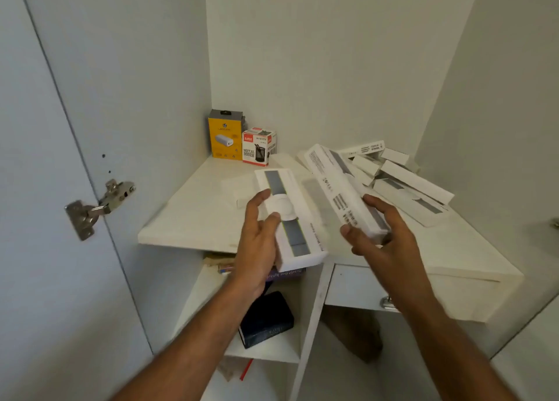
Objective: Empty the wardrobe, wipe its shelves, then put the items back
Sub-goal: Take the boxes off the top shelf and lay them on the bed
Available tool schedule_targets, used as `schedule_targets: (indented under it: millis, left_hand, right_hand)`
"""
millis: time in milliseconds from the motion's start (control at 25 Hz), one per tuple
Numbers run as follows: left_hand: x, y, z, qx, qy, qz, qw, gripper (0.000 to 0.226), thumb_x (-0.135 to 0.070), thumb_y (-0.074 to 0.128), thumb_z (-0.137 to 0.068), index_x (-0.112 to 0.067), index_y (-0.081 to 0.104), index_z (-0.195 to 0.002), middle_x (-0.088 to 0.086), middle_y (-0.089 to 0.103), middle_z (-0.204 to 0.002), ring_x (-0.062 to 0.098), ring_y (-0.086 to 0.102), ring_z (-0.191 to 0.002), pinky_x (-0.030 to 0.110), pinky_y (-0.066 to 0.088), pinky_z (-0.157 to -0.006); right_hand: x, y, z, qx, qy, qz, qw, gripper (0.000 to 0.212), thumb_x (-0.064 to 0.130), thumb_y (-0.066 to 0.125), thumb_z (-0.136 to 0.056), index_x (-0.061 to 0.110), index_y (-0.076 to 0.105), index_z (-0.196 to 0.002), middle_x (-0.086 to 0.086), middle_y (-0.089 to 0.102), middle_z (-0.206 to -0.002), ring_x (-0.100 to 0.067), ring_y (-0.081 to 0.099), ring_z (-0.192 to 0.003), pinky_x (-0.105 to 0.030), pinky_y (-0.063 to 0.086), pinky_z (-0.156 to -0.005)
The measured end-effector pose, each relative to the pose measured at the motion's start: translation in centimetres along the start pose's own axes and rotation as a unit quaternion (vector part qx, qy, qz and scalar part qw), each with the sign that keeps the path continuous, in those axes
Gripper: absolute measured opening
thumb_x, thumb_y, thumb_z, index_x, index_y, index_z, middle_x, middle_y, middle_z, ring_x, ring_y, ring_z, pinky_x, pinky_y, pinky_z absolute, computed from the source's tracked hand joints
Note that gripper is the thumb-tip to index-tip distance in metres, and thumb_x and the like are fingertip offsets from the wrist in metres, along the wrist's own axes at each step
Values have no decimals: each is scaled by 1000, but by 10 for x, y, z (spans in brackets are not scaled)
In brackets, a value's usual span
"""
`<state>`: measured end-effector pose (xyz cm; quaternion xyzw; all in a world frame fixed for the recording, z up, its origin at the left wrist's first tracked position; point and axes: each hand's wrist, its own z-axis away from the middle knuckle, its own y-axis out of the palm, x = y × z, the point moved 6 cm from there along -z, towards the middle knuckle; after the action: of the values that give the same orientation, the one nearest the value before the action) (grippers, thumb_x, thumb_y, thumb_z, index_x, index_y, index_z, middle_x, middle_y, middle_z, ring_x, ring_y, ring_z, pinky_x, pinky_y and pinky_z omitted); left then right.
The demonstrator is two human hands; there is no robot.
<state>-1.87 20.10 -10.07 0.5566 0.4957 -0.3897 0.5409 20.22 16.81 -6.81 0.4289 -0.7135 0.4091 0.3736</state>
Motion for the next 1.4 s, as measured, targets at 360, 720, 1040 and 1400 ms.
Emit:
schedule_targets:
  millis: [360, 720, 1040, 1400]
  left_hand:
    - [-8, -55, 132, -117, 78, -3, 990, 71, -2, 77, -84, -36, 43, -137, 13, 68, -122, 27, 67, -112, 35, 59, -91]
    - [38, -149, 435, -486, 63, -14, 872, 101, -18, 83, -77, -44, 20, -152, 11, 72, -119, 24, 70, -109, 41, 58, -92]
    - [114, -136, 743, -785, -10, 132, 605, 53, -24, 86, -76, -26, 57, -121, 2, 72, -116, 19, 72, -99, 42, 61, -84]
    - [228, -60, 1025, -943, -30, 243, 227, 56, -22, 80, -84, -17, 48, -129, 7, 65, -119, 26, 68, -100, 42, 60, -83]
  right_hand:
    - [32, 53, 112, 168, -60, -163, 970, 47, 33, 74, -86, 27, 62, -131, 9, 57, -133, -3, 58, -121, -16, 55, -83]
    - [40, 133, 317, 520, 99, -274, 803, 46, 16, 68, -84, 22, 59, -129, 2, 70, -121, -21, 70, -108, -38, 61, -84]
    - [41, 146, 577, 781, 330, -98, 521, 33, 31, 64, -92, 13, 66, -120, -11, 74, -112, -23, 69, -98, -35, 63, -76]
    - [45, 112, 861, 932, 139, 87, 324, 35, 21, 71, -91, 13, 60, -123, -13, 71, -115, -27, 69, -102, -33, 56, -71]
